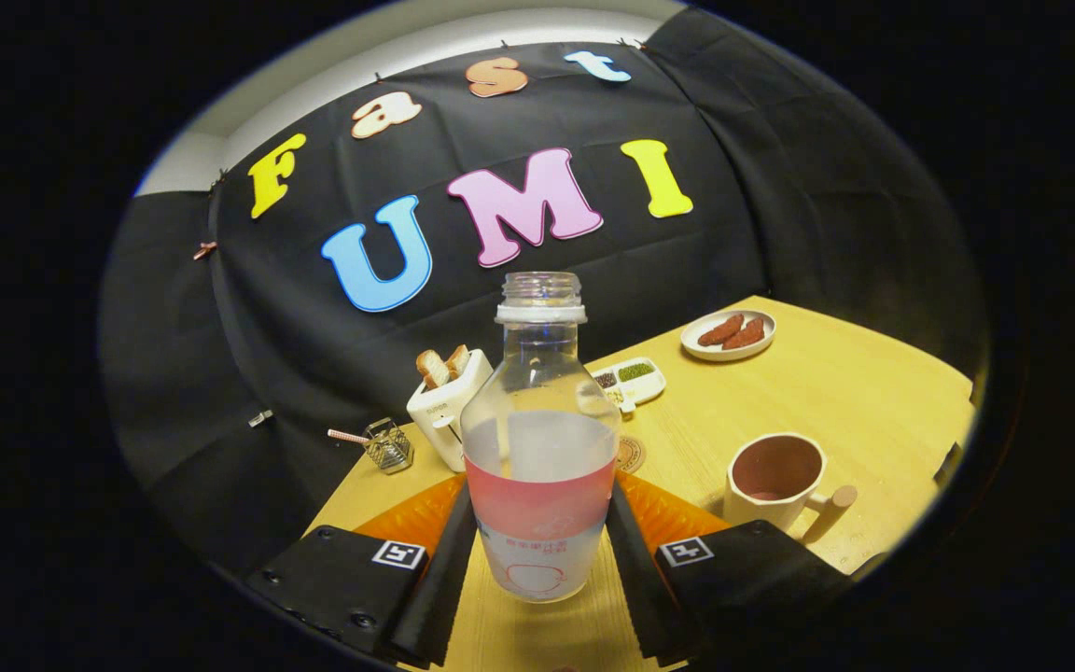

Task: Take the bottle from table, then pour the juice into the cup, finally place the bottle on the coaster

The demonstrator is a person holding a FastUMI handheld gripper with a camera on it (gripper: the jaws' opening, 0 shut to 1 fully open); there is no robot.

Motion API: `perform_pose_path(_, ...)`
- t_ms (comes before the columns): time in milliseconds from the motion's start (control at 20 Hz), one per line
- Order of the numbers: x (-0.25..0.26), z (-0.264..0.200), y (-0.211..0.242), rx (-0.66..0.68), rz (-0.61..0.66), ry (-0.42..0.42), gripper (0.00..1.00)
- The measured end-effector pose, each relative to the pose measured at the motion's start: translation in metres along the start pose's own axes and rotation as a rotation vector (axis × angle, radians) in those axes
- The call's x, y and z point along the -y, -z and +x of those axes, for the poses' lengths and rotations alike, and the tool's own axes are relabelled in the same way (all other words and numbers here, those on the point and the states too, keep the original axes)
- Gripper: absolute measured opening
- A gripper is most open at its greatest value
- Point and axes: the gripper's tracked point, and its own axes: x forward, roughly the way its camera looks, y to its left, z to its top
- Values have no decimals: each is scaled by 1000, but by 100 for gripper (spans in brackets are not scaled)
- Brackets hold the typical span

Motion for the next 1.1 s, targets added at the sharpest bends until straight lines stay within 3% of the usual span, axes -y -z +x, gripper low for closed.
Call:
perform_pose_path(500,37,9,13,-55,368,-2,76)
perform_pose_path(1100,47,9,36,-129,666,-14,76)
